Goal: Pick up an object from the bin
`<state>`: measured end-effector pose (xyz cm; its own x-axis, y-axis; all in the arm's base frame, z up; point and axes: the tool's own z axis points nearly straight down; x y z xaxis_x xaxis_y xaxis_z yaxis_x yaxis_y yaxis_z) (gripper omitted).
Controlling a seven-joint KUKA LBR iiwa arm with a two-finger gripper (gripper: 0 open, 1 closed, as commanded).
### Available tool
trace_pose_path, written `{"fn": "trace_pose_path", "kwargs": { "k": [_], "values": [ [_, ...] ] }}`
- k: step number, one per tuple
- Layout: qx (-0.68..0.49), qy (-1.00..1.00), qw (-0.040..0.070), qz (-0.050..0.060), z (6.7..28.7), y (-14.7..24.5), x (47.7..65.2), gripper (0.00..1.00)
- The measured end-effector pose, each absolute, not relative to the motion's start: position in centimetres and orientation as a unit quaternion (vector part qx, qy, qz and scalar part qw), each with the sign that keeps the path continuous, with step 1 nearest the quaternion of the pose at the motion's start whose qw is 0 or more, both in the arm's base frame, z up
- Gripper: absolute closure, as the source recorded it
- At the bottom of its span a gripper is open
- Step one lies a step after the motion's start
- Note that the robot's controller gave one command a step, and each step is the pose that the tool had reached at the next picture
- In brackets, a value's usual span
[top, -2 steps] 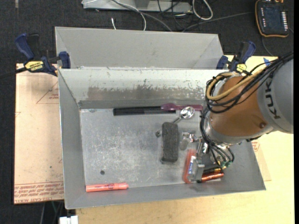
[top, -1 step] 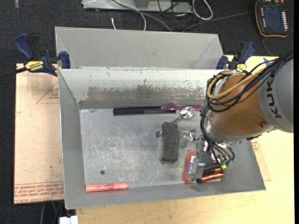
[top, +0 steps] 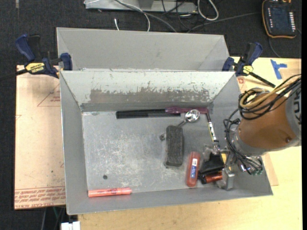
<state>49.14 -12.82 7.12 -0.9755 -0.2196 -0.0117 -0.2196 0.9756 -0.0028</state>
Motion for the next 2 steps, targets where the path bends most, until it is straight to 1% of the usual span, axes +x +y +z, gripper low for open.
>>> {"fn": "trace_pose_path", "kwargs": {
  "k": [1,2],
  "values": [
    [-0.246,0.969,0.004,0.002,7.0,-8.7,52.8,0.00],
    [-0.120,0.993,0.003,0.000,7.1,-11.7,50.0,0.00]
  ]
}}
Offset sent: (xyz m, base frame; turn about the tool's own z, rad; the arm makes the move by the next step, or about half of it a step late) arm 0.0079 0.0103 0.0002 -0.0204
